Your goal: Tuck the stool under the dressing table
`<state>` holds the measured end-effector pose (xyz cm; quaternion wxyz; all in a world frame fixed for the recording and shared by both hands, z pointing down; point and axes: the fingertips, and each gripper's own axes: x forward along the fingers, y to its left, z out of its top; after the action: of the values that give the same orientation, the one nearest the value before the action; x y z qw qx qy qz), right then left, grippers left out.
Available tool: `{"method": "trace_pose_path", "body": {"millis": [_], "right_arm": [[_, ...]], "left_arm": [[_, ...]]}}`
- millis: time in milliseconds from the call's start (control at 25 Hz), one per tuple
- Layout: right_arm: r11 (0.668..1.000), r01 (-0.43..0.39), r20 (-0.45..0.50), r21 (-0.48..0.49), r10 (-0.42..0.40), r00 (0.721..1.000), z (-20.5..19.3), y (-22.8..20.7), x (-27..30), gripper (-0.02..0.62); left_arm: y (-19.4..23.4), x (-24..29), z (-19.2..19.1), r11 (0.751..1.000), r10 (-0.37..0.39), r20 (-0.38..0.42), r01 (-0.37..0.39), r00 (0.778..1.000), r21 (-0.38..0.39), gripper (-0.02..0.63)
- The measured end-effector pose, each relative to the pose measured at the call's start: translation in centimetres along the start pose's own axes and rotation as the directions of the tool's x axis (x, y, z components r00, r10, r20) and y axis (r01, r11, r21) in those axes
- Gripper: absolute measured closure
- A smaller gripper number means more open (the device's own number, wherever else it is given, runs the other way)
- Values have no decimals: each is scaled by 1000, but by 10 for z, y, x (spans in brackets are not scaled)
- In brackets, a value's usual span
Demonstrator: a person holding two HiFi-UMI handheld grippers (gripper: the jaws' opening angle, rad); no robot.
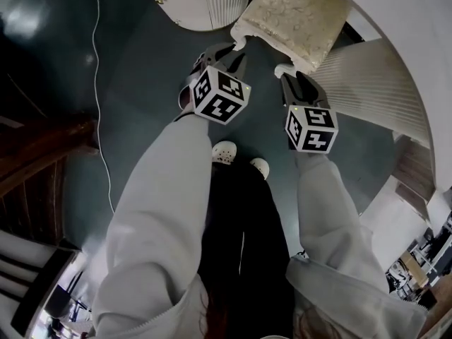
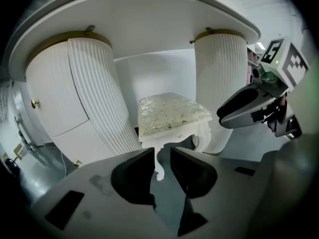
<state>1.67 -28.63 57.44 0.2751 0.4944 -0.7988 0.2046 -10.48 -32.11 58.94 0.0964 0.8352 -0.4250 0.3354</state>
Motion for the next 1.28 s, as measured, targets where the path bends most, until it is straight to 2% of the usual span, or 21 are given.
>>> {"method": "trace_pose_path", "body": {"millis": [80,200,240,520,720,1000,1200,1280], "right_arm": [[1000,-9,-1,15,9,1000,-1,5,-6,447],[999,-27,-20,44,28,999,-7,14,-17,539],[998,-32,-25,52,34,999,-8,16,-20,545],[997,-53,-51,50,56,997,0,29,-51,545],[998,-40,-66,48,43,997,11,26,-76,546],[990,-11,-14,142,14,1000,44,18,-113,546],[990,-18,15,142,16,1000,70,22,-138,546],[986,-14,25,163,10,1000,77,26,-149,546]], "left_arm": [[-2,-9,-1,1000,3,-4,-3,1000,-14,541],[-16,-22,-8,999,-21,-25,20,999,-27,568],[-21,-27,-9,999,-31,-28,30,999,-36,573],[-43,-57,4,982,-87,-6,85,996,-169,584],[-41,-81,9,949,-96,1,92,995,-301,586],[-39,-118,27,912,-95,43,104,995,-396,589],[-42,-146,50,883,-96,97,130,991,-451,591],[-45,-158,59,882,-97,110,137,989,-451,591]]}}
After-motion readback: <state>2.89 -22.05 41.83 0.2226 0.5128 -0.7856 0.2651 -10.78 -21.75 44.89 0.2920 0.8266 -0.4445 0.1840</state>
